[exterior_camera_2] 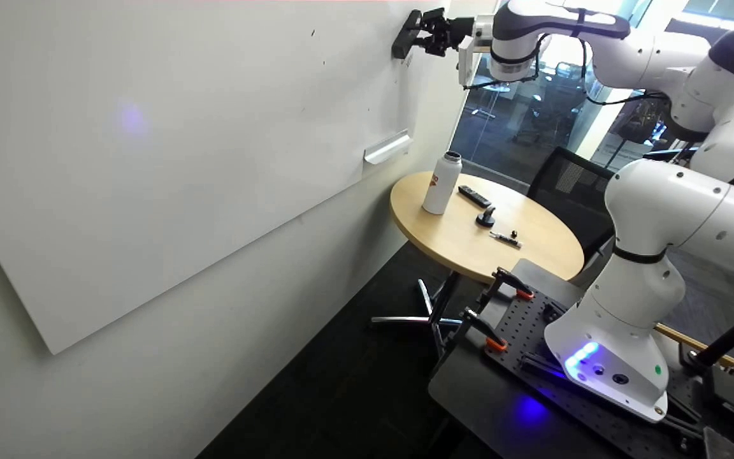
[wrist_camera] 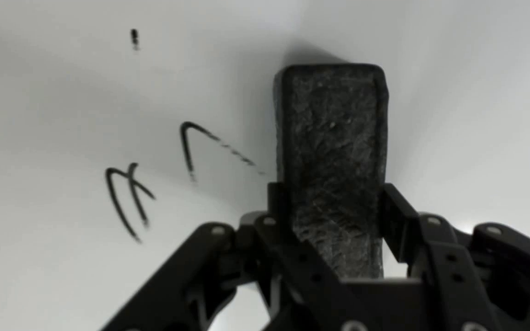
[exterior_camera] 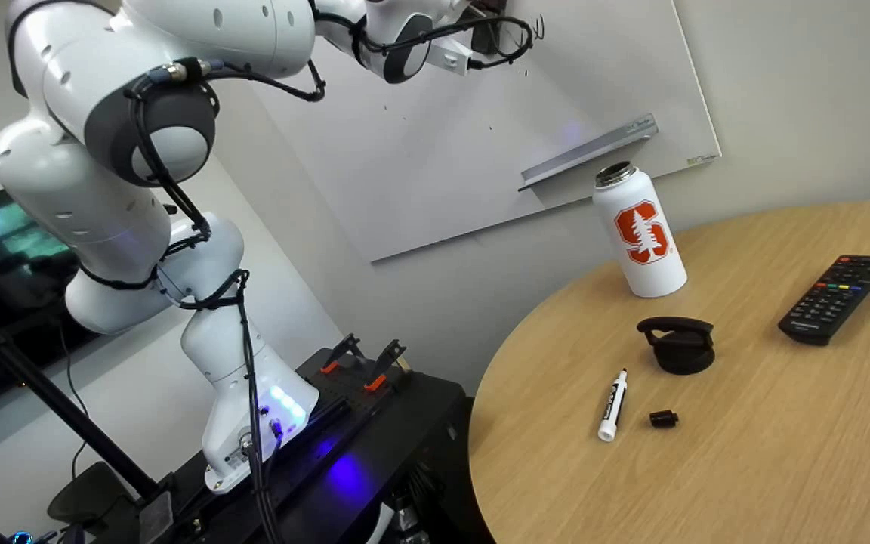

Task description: Pick up the duster and rub the white board

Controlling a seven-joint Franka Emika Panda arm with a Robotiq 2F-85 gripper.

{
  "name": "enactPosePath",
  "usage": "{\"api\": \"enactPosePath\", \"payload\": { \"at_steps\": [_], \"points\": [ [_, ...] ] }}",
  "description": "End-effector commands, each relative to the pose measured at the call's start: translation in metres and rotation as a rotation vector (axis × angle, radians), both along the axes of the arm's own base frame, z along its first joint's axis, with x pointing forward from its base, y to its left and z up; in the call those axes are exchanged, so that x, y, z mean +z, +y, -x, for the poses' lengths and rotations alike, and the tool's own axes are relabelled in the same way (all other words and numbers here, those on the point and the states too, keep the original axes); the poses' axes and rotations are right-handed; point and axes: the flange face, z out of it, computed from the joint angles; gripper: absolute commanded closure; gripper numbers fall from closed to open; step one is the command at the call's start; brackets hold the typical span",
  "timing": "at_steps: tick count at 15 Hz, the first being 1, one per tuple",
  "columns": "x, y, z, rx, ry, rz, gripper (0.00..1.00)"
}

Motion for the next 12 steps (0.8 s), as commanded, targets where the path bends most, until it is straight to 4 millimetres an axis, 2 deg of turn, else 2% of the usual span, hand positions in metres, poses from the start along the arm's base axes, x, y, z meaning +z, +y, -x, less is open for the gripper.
{"api": "enactPosePath", "payload": {
  "at_steps": [1,6,12],
  "points": [
    [0.009,0.034,-0.009,0.099,-0.025,0.010,0.73],
    [-0.014,0.015,-0.020,-0.001,-0.028,0.093,0.73],
    [-0.056,-0.021,-0.025,-0.130,0.000,0.140,0.73]
  ]
}}
